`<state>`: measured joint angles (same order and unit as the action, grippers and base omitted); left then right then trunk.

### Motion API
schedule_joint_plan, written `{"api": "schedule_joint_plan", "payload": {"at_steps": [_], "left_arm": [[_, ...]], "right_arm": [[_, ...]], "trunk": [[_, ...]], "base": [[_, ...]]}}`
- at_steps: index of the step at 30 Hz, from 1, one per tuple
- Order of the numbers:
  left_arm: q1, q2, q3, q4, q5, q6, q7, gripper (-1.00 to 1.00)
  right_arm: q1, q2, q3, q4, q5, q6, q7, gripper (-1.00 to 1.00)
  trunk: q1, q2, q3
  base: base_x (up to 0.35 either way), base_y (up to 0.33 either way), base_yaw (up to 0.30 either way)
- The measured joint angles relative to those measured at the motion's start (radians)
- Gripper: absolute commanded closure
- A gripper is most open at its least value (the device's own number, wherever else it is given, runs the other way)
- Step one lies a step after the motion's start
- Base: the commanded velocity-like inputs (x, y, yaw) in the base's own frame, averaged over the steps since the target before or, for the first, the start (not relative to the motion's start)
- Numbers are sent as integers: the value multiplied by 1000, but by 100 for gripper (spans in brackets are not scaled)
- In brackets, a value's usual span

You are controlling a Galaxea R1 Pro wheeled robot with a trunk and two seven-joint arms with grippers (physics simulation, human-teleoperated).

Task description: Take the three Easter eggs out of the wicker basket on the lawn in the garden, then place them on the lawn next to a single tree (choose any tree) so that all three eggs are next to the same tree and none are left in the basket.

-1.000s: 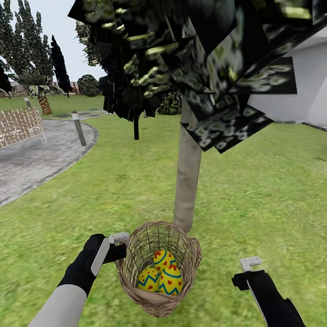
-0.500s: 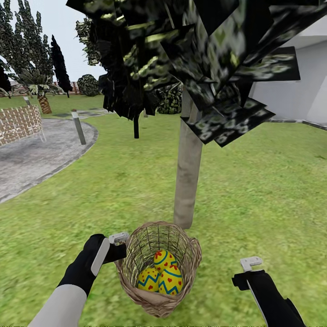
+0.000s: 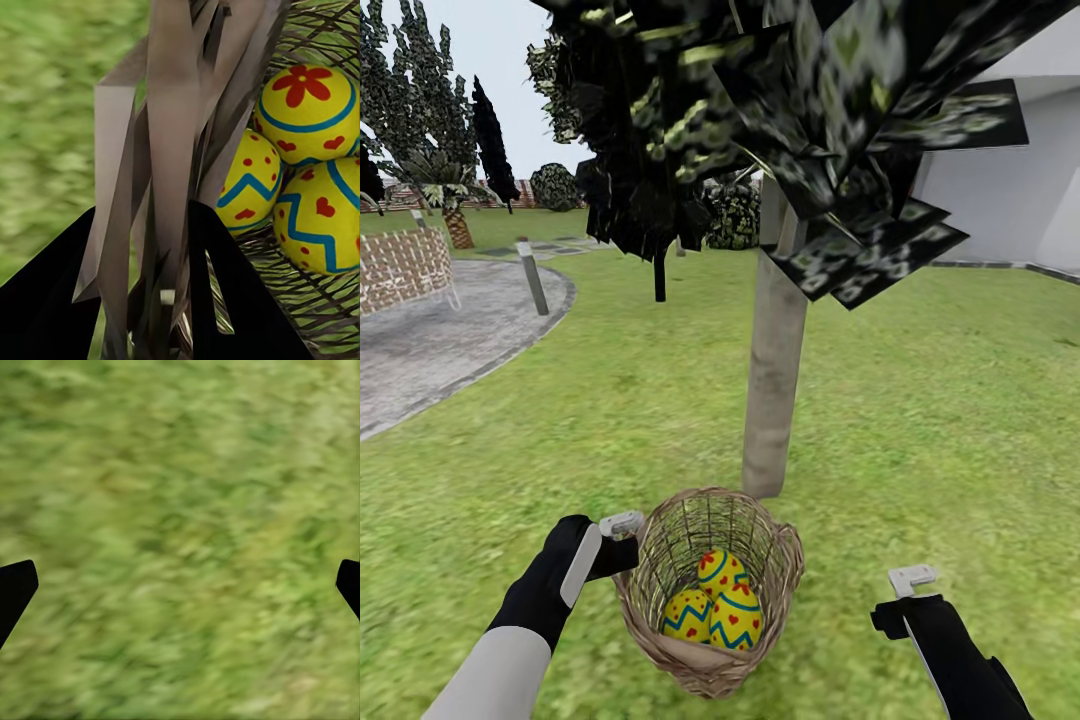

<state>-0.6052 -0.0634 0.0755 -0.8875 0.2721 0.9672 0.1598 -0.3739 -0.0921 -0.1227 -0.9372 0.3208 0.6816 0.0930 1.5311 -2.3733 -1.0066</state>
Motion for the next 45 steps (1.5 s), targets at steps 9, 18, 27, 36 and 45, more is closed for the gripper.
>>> {"api": "schedule_joint_plan", "payload": {"at_steps": [9,18,27,36,45], "left_arm": [[-1,0,-1,-7,1,7,0,100],[2,3,-1,-71,4,66,-1,100],[5,3,-3,-76,5,66,-1,100],[6,3,-3,-67,2,34,-2,-100],[6,3,-3,-77,3,34,-2,-100]], "right_arm": [[0,0,0,0,0,0,0,-100],[-2,0,2,3,-1,0,0,-100],[-3,0,2,5,-1,0,0,-100],[-3,0,2,5,-1,0,0,-100],[-3,0,2,5,-1,0,0,-100]], "trunk": [[34,-63,-28],[61,-112,-49],[61,-112,-49],[61,-112,-50],[61,-112,-50]], "base": [[0,0,0],[0,0,0],[0,0,0],[0,0,0],[0,0,0]]}}
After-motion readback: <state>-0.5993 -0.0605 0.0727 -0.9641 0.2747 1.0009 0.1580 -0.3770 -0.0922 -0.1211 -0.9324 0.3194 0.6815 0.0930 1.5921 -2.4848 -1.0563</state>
